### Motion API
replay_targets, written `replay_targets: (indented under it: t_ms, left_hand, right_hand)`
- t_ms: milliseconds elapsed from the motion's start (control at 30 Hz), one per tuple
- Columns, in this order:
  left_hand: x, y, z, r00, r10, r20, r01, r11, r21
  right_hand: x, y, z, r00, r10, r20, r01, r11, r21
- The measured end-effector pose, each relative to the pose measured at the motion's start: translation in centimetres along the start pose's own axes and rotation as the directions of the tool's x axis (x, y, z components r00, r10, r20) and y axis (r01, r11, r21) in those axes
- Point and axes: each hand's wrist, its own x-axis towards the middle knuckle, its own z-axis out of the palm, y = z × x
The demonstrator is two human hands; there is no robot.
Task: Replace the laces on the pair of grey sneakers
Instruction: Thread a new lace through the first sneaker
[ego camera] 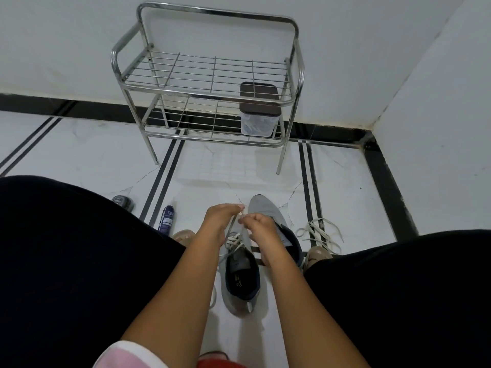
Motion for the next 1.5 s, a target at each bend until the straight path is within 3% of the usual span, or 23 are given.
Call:
replay_targets:
  t_ms: [67,133,233,300,367,433,467,500,567,633,733,800,900,967,1133,1200,1267,1367,1500]
  left_hand:
    - [0.4,0.0,-0.3,0.998,-0.007,-0.070,0.003,0.998,-0.061]
    - [1.2,-0.1,-0.9,0.986,0.008,-0.167,-0.033,0.989,-0.147]
    - [2.5,-0.6,-2.5,0.936,0.018,-0.353,-0.108,0.966,-0.236]
    - [3.6,-1.2,-3.5,0.901,-0.015,-0.433,-0.084,0.974,-0.209]
    - [4.4,-2.0,-3.9,0.905,-0.043,-0.424,0.074,0.996,0.056]
    - [4.3,-2.8,-3.3,0.864,0.012,-0.504,0.219,0.892,0.396]
    - [3.7,-3.1,-3.0,0.852,0.094,-0.514,0.195,0.856,0.479]
    - [3.5,-3.5,-2.5,0.854,0.225,-0.470,0.075,0.839,0.539]
    - [3.2,-3.7,-1.4,0.926,0.342,-0.161,-0.180,0.775,0.606]
    - [3.2,-3.8,-0.4,0.958,0.234,0.164,-0.286,0.814,0.506]
    - [3.2,-4.2,-0.3,0.930,0.172,0.325,-0.299,0.868,0.397]
    - [3.4,-4.7,-0.4,0.934,0.193,0.300,-0.304,0.871,0.387]
    - [4.4,-5.1,-0.7,0.966,0.207,0.157,-0.254,0.884,0.392]
    - [5.1,-5.4,-0.8,0.978,0.197,0.064,-0.204,0.861,0.467]
    - [6.0,-7.5,-1.2,0.991,0.132,0.002,-0.099,0.728,0.678]
    - [6.1,-8.7,-1.2,0.989,0.145,-0.027,-0.078,0.666,0.742]
    - [6.2,-9.5,-1.0,0.987,0.151,-0.047,-0.059,0.631,0.774]
    - [6.5,-10.1,-0.3,0.990,0.144,-0.013,-0.075,0.591,0.803]
    - [6.7,-10.8,0.4,0.976,0.220,0.009,-0.096,0.391,0.915]
  right_hand:
    - [0.1,-0.3,-0.7,0.993,0.083,0.080,-0.085,0.996,0.022]
    - [0.1,-0.8,-2.1,0.989,0.106,0.103,-0.099,0.992,-0.077]
    - [0.3,-1.8,-5.0,0.994,0.101,-0.032,-0.106,0.956,-0.274]
    - [1.0,-2.2,-6.1,0.989,0.109,-0.105,-0.140,0.918,-0.371]
    - [1.6,-2.2,-6.2,0.990,0.074,-0.123,-0.128,0.845,-0.520]
    - [1.6,-2.3,-5.4,0.997,0.009,-0.071,-0.054,0.748,-0.661]
    - [1.3,-2.3,-4.9,0.998,-0.036,-0.048,-0.007,0.725,-0.689]
    - [1.2,-2.3,-4.3,0.997,-0.063,-0.033,0.023,0.733,-0.680]
    - [1.3,-1.9,-3.2,0.994,-0.105,-0.041,0.059,0.792,-0.607]
    - [1.5,-1.3,-2.7,0.987,-0.141,-0.074,0.078,0.834,-0.546]
    - [2.1,-0.9,-2.9,0.985,-0.146,-0.095,0.079,0.861,-0.503]
    - [2.7,-0.3,-2.9,0.983,-0.136,-0.123,0.067,0.891,-0.450]
    - [3.9,1.0,-2.7,0.968,-0.081,-0.239,-0.005,0.941,-0.339]
    - [4.3,2.3,-2.8,0.962,-0.053,-0.269,-0.064,0.911,-0.407]
    - [3.7,5.9,-0.6,0.994,0.110,-0.004,-0.083,0.716,-0.693]
    - [3.7,7.6,0.1,0.997,0.082,0.006,-0.054,0.703,-0.709]
    - [4.1,8.4,-0.1,0.997,0.050,-0.053,-0.073,0.745,-0.664]
    - [5.1,9.0,-0.7,0.986,0.127,-0.109,-0.165,0.847,-0.505]
    - [5.7,9.8,-0.9,0.976,0.172,-0.135,-0.210,0.909,-0.359]
